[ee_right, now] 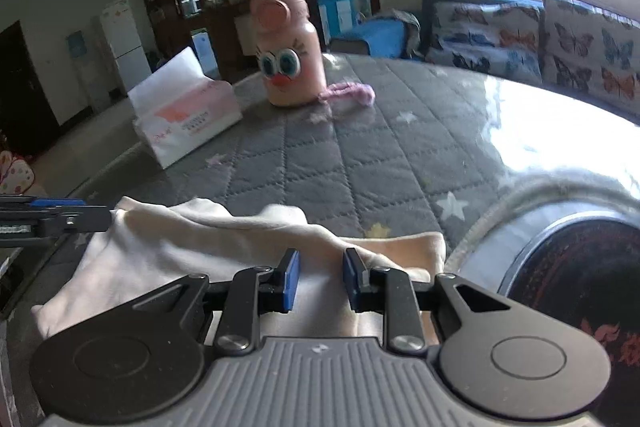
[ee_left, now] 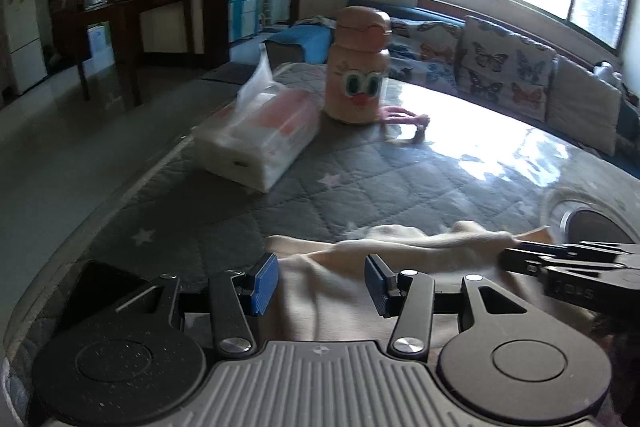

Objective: Fold clothes

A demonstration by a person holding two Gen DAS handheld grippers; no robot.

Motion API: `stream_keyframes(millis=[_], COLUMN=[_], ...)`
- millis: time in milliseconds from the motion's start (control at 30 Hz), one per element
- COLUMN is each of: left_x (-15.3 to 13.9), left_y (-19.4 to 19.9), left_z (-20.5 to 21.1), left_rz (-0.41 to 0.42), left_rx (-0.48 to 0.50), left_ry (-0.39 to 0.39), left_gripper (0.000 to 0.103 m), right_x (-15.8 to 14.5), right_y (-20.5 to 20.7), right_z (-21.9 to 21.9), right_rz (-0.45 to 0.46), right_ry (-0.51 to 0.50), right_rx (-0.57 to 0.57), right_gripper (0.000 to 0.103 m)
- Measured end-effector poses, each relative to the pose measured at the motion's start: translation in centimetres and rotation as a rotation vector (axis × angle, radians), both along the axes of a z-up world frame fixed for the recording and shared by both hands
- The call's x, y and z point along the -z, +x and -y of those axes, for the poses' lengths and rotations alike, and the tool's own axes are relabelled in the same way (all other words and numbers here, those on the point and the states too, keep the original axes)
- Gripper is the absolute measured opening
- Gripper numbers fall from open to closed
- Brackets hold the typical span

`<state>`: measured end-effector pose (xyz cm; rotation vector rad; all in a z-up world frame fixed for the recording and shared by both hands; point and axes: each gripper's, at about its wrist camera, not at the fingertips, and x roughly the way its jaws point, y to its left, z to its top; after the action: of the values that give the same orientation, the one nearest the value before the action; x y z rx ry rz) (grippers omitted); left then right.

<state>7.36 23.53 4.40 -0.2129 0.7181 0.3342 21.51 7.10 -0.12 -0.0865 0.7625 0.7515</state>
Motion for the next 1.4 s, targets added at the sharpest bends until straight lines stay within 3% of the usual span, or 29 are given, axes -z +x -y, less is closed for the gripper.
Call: stream_keyframes(millis=[133, 233, 333, 500, 633, 933, 1000, 1067, 1400], left_x=[0.0, 0.5, 1.1, 1.4, 1.2, 0.5, 0.3, 0.3, 0.3], left_y=[1.0, 1.6, 1.7, 0.6, -0.4, -2.7, -3.0, -3.3, -4.1], left_z=[1.5, 2.7, 4.0, 5.8, 6.5, 8.3, 8.6, 8.7, 8.3], left_rz=[-0.003, -0.016, -0.052, -0.067, -0.073, -0.082, -0.080, -0.079, -0.086], left_rx=[0.052, 0.074, 0.091, 0.107, 0.092, 0.075, 0.065, 0.062, 0.019], left_ry=[0.001, -0.003, 0.012, 0.051, 0.056, 0.089, 0.113, 0.118, 0.124], left_gripper=[0.051, 0.051, 0.052, 0.059, 0.063, 0.090, 0.091, 0.098, 0.103], right_x=[-0.9, -1.6, -1.6, -1.9, -2.2, -1.6, -1.5, -1.0, -0.5], right_y=[-1.2, -2.8, -4.5, -7.3, -8.6, -9.1, -9.1, -9.1, -9.6], right_z=[0.2, 0.6, 1.3, 2.9, 4.0, 4.2, 4.1, 3.9, 3.7], right_rz=[0.036, 0.073, 0.075, 0.126, 0.113, 0.090, 0.087, 0.082, 0.099], right_ry=[-0.006, -0.025, -0.054, -0.048, -0.023, -0.037, -0.039, -0.048, -0.051], right_rx=[-0.016, -0.046, -0.082, -0.079, -0.089, -0.063, -0.056, -0.049, -0.051], right_gripper=[0.039, 0.043, 0.054, 0.054, 0.056, 0.059, 0.063, 0.075, 0.082])
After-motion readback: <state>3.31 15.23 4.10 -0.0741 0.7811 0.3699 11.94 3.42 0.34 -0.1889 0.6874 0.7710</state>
